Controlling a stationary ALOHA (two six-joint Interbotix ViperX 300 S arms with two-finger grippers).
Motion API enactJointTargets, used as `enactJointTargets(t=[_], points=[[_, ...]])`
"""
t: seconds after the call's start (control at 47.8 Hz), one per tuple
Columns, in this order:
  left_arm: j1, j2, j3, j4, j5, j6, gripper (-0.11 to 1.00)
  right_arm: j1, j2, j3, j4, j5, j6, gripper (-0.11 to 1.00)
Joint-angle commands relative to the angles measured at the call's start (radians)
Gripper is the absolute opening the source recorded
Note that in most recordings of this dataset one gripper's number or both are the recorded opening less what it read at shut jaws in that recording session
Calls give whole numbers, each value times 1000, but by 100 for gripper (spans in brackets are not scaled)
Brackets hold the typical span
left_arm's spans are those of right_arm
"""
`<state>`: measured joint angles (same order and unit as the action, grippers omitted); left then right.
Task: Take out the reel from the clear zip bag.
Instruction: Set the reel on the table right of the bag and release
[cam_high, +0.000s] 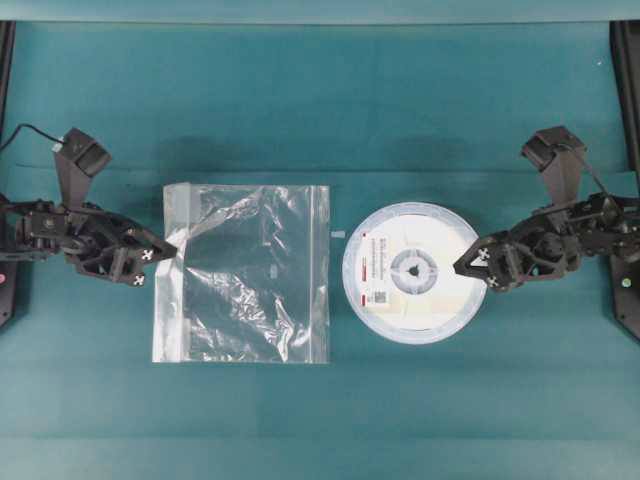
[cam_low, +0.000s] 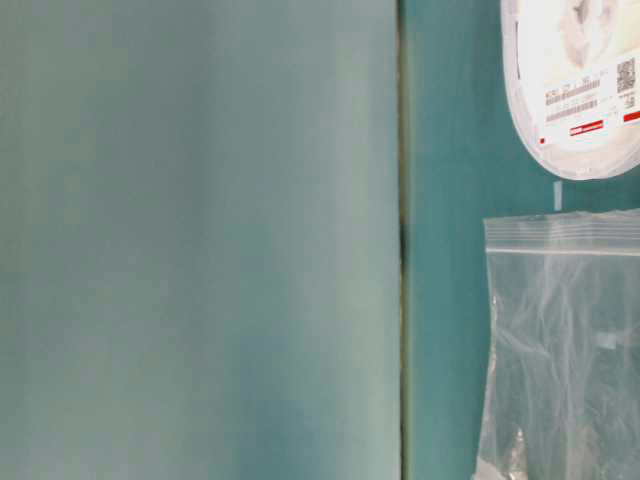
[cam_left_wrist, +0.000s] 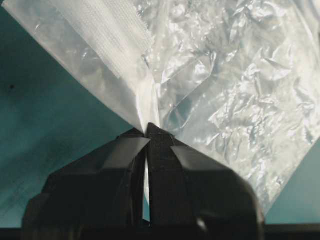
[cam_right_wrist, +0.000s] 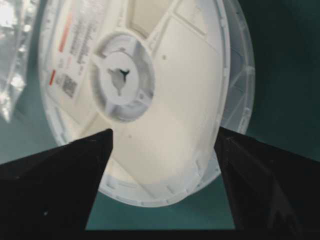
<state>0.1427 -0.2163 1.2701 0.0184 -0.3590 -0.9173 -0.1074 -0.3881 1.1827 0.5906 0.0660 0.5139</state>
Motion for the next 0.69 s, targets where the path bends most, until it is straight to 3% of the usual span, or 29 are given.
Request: enactJointTargets(t=[0.0,0.125,0.314,0.397,0.46,0.669], points=[[0,-25,-3,5,6,2,2,-2,-26,-11,-3,2,0,93],[0,-37,-3,5,25,3,20,-2,-38,-8,-6,2,-2,93],[0,-51,-17,5,43,5,76,-2,-38,-8,-11,11,-2,93],[0,-51,-28,5,74,6,94,-2,-38,-8,-12,20,-2,93],[0,-55,-35,5,106,6,98,-2,-38,-8,-14,28,-2,93],[-6,-130,-55,12,195,40,96,-12,-57,-12,-32,71,-2,93]])
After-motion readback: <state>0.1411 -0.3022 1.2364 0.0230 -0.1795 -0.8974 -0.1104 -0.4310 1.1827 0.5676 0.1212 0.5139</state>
